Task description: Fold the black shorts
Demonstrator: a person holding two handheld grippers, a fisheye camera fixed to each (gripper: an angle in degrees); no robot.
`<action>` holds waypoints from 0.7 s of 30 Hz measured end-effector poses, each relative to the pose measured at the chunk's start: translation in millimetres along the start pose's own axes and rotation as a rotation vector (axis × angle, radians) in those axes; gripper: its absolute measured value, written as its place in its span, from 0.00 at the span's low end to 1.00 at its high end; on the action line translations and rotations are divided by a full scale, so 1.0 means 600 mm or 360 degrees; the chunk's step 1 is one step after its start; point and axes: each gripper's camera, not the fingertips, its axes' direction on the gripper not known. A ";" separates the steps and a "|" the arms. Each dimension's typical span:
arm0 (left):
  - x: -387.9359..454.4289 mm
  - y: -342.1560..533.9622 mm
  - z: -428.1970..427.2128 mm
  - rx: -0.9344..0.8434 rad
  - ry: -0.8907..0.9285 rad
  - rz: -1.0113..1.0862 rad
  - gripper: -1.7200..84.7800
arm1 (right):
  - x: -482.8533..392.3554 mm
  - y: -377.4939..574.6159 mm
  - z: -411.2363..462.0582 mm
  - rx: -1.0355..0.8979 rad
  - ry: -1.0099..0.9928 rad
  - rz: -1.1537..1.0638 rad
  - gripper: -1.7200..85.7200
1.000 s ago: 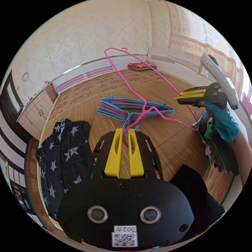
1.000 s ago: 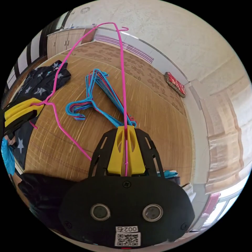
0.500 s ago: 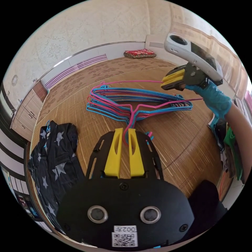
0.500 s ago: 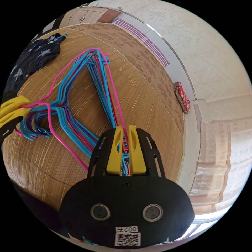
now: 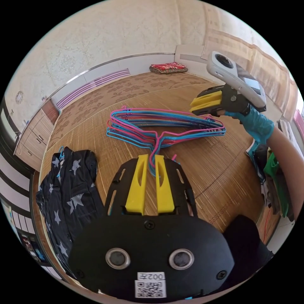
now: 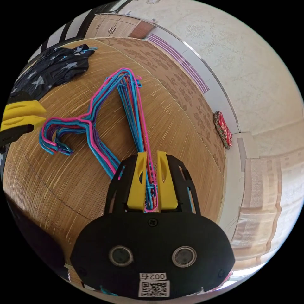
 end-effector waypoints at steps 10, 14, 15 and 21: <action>0.030 0.117 -0.154 0.0106 0.0048 -0.0063 0.02 | 0.012 0.149 -0.171 0.0264 -0.0401 0.0223 0.06; 0.052 0.181 -0.226 0.0144 0.0025 -0.0082 0.02 | -0.023 0.224 -0.244 0.0312 -0.0511 0.0222 0.05; 0.060 0.204 -0.251 0.0156 0.0021 -0.0086 0.02 | -0.038 0.253 -0.270 0.0332 -0.0557 0.0225 0.05; 0.110 0.335 -0.348 0.0198 -0.0075 -0.0038 0.02 | -0.130 0.446 -0.390 0.0461 -0.0773 0.0071 0.06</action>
